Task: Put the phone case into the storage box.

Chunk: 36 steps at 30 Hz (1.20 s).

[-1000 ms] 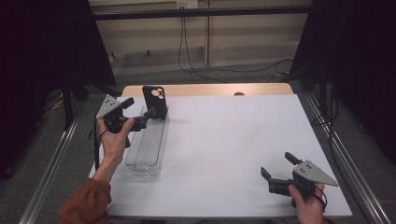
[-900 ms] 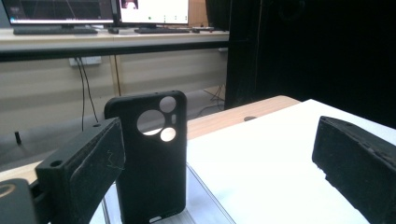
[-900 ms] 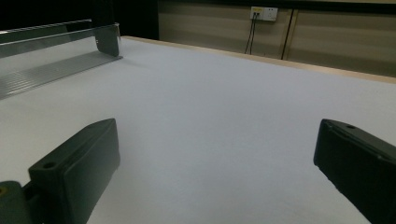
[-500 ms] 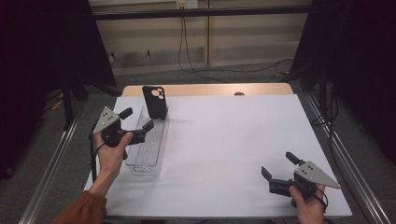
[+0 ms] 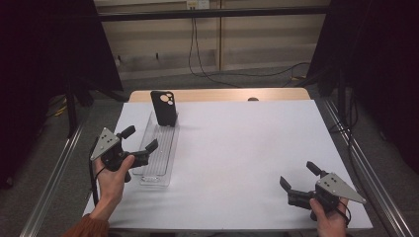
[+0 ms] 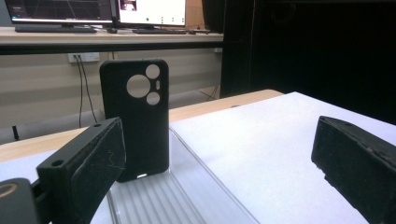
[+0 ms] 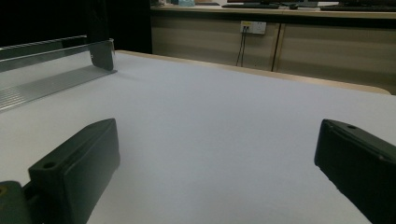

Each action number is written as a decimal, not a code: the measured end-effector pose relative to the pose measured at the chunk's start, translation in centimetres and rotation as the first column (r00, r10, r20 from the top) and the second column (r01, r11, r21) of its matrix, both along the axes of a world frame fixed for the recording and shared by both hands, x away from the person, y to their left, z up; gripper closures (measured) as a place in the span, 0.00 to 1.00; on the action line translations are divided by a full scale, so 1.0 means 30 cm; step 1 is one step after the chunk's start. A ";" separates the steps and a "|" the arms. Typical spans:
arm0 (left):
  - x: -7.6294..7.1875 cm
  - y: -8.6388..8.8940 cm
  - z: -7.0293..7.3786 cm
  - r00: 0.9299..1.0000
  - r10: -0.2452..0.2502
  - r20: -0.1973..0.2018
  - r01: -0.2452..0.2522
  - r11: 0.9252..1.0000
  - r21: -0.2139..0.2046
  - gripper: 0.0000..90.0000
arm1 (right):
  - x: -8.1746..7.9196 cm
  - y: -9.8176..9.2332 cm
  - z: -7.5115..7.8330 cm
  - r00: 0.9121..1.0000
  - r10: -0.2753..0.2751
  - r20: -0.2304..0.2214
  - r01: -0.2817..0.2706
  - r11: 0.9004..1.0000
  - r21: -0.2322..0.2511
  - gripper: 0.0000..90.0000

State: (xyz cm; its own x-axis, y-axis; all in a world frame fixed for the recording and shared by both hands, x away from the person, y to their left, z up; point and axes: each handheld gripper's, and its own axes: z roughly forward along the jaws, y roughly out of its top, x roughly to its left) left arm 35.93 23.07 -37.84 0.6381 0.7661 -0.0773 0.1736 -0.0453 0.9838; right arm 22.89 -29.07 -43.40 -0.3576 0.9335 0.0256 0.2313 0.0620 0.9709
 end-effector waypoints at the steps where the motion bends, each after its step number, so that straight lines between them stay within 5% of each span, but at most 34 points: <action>1: -0.005 0.002 -0.004 1.000 -0.001 -0.003 0.001 1.000 0.003 0.03 | -0.001 -0.001 0.000 1.000 0.001 0.001 -0.001 1.000 -0.001 0.00; 29: -0.216 0.091 -0.154 0.992 0.081 -0.092 -0.079 0.997 0.020 0.03 | -0.014 -0.016 -0.007 1.000 -0.003 -0.010 0.003 1.000 -0.001 0.00; 34: -0.236 0.107 -0.163 0.987 0.139 -0.080 -0.138 0.990 0.016 0.05 | -0.013 -0.014 -0.007 1.000 -0.005 -0.006 0.005 1.000 -0.004 0.00; 36: -0.236 0.108 -0.167 0.988 0.120 -0.097 -0.122 0.993 -0.011 0.05 | -0.013 -0.013 -0.009 1.000 0.002 -0.007 -0.002 1.000 -0.012 0.00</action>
State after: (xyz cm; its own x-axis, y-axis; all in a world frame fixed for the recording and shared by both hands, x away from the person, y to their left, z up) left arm 28.84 26.29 -42.85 0.5298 0.8352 -0.1474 0.2709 -0.0020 0.9626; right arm 22.50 -29.45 -43.67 -0.3590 0.9332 0.0173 0.2381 0.0737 0.9684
